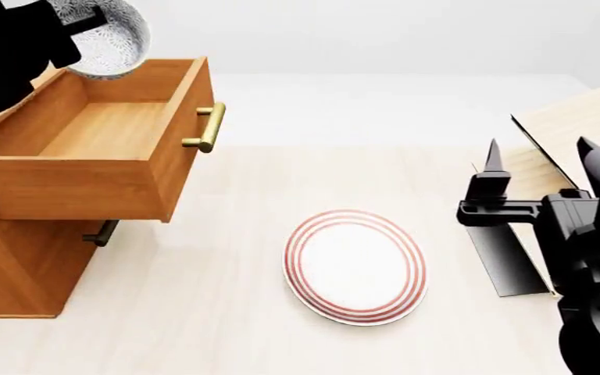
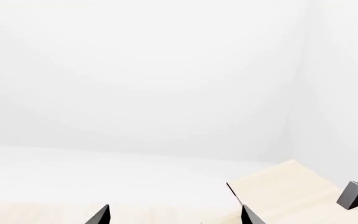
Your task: Open the top drawer of the cabinet and put the bowl in it.
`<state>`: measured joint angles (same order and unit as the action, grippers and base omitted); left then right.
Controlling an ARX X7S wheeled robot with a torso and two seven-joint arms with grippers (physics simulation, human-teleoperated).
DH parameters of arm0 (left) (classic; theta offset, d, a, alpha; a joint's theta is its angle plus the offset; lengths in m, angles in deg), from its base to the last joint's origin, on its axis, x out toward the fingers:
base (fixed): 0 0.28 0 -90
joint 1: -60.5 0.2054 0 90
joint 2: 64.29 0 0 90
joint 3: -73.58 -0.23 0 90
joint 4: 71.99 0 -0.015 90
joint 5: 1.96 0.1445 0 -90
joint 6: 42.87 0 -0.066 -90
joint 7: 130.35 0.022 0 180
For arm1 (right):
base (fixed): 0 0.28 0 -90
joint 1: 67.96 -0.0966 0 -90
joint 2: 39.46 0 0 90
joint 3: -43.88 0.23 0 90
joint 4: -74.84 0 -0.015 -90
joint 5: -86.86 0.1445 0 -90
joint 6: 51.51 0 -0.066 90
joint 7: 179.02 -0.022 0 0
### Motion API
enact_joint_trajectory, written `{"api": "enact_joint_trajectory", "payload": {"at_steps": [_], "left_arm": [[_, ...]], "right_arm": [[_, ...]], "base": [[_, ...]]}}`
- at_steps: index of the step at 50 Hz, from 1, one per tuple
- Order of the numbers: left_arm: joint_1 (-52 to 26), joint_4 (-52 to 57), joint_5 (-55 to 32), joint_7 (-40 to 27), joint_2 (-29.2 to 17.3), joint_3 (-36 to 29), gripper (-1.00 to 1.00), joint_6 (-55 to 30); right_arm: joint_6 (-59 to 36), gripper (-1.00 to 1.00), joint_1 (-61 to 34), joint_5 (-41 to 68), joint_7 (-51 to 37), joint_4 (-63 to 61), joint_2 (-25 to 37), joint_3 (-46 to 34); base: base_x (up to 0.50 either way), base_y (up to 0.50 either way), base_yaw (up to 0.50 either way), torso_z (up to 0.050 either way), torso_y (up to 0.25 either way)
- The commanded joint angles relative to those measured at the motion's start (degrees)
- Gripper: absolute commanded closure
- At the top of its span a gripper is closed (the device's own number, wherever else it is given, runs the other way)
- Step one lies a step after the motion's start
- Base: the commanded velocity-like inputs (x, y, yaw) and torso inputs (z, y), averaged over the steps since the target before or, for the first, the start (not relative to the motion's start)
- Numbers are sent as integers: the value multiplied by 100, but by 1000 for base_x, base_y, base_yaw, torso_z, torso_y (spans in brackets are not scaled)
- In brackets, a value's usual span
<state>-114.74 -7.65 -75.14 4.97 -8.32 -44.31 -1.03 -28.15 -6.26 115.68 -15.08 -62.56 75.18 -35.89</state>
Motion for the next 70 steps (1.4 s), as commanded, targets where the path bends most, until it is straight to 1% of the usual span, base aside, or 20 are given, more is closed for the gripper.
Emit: {"api": "enact_joint_trajectory", "payload": {"at_steps": [1,9,17,35,43,49,54,70], "left_arm": [[198,-477,107,177,128,111,100,350],[126,-1187,294,320,335,102,100,651],[170,-1593,398,457,423,75,100,814],[-74,-2785,742,864,806,-44,100,1293],[-299,-3627,984,1239,1090,-165,100,1632],[-682,-4843,1306,1798,1443,-335,100,2099],[-630,-4922,1459,1813,1486,-210,100,2160],[-499,-4923,2160,1931,1532,484,100,2046]], "right_arm": [[35,-100,-26,4,-28,67,-6,-76],[52,-100,-26,7,-44,88,15,-89],[150,-100,27,-22,-48,161,17,-132],[213,-100,59,-32,-85,220,45,-191],[302,-100,115,-56,-86,287,54,-206],[371,-100,154,-66,-76,338,63,-203],[398,-100,176,-65,-80,358,68,-193],[492,-100,207,-76,-94,433,71,-248]], "base": [[0,0,0,0,0],[0,0,0,0,1],[0,0,0,0,0],[0,0,0,1,1],[0,0,0,0,0],[0,0,0,0,2],[0,0,0,0,0],[0,0,0,0,0]]}}
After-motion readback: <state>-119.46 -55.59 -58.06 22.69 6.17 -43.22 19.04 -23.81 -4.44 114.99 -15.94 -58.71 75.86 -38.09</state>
